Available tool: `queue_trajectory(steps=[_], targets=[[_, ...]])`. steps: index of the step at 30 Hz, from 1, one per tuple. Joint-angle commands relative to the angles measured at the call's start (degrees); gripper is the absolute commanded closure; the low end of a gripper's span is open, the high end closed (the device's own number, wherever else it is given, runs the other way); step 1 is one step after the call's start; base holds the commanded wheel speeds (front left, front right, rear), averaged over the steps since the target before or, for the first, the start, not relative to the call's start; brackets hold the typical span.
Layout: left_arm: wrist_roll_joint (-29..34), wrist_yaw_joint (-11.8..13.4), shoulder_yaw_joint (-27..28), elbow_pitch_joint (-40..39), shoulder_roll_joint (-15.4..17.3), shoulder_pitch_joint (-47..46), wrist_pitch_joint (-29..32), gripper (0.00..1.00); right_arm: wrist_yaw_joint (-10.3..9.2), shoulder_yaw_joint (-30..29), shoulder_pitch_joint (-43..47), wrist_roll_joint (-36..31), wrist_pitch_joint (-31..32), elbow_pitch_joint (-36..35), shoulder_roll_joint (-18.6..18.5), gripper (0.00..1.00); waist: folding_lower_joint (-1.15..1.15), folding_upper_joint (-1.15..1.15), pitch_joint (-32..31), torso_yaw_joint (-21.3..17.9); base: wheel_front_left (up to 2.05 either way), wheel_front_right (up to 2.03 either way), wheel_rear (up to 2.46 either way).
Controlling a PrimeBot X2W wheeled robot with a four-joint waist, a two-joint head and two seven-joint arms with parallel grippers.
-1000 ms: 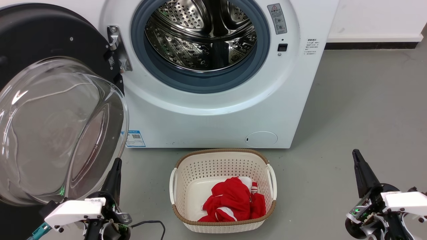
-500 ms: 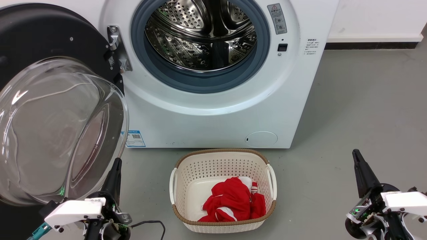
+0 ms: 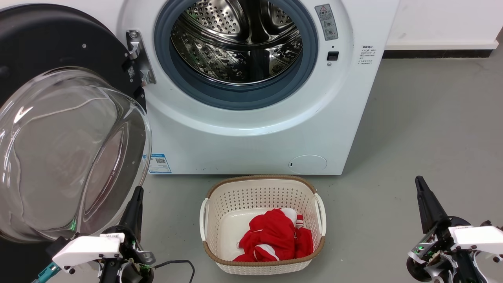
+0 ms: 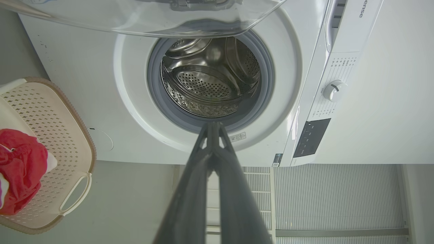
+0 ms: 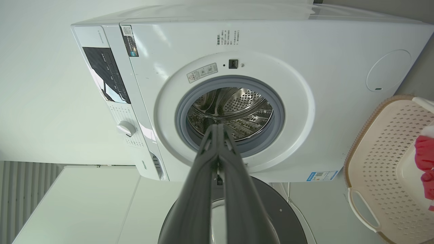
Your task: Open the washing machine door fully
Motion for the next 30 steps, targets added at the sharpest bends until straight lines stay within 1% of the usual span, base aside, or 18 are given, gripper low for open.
queue_trajectory(steps=[1,30], targets=[[-0.12,-0.22,0.16,0.03,0.03,-0.48,0.15,1.0,-0.01,-0.06,-0.65,0.22,0.14,0.06,-0.01,1.0,0.0,0.0,0.0,0.0,0.0,0.0,0.0],[-0.13,-0.22,0.15,0.02,0.03,-0.47,0.14,1.0,-0.01,-0.05,-0.65,0.22,0.14,0.06,-0.01,1.0,0.0,0.0,0.0,0.0,0.0,0.0,0.0]])
